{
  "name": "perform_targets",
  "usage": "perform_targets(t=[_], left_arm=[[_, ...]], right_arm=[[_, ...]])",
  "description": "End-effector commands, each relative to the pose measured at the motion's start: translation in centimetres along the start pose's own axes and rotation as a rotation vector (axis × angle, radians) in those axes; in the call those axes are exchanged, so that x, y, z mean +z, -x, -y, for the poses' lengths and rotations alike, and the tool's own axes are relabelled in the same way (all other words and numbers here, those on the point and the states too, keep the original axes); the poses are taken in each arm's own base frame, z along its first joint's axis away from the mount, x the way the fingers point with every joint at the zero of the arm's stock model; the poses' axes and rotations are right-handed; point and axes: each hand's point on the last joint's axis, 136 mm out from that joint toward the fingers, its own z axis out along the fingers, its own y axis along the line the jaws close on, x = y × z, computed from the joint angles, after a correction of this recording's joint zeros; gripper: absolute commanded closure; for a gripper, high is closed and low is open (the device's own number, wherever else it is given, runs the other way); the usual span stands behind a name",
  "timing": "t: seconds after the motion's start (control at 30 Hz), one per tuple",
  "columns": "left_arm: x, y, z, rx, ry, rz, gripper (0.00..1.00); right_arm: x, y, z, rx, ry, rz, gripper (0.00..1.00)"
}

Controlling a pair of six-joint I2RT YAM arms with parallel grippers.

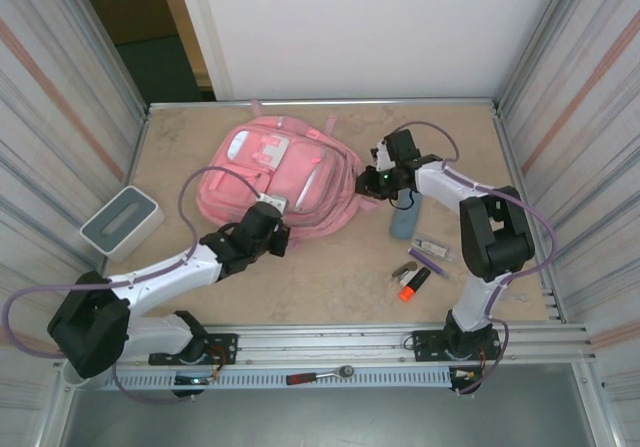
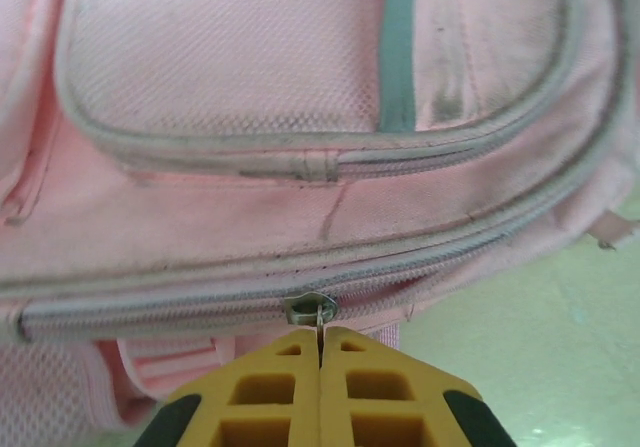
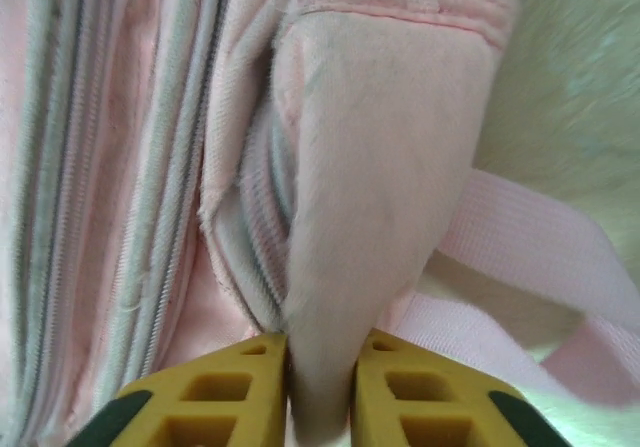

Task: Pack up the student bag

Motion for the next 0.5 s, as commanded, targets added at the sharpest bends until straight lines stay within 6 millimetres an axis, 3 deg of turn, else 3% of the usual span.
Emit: perform_targets(t=[0.0,0.23,0.47], left_arm=[[-0.1,1.6,0.8,-0.004,-0.010,0.030,1.00],[-0.1,1.7,0.7,0.020,0.000,0.032,1.00],[0.2,0.8,-0.1,0.035,0.037,0.007,1.00]], right_arm=[[-1.4,0.3,-0.5,-0.013,0.015,0.046,0.64],[0.4,-4.0,-1.2,0.043,0.107,0.008,0.34],[2.8,-3.8,-2.5,0.046,0.160,-0.001,0.31]])
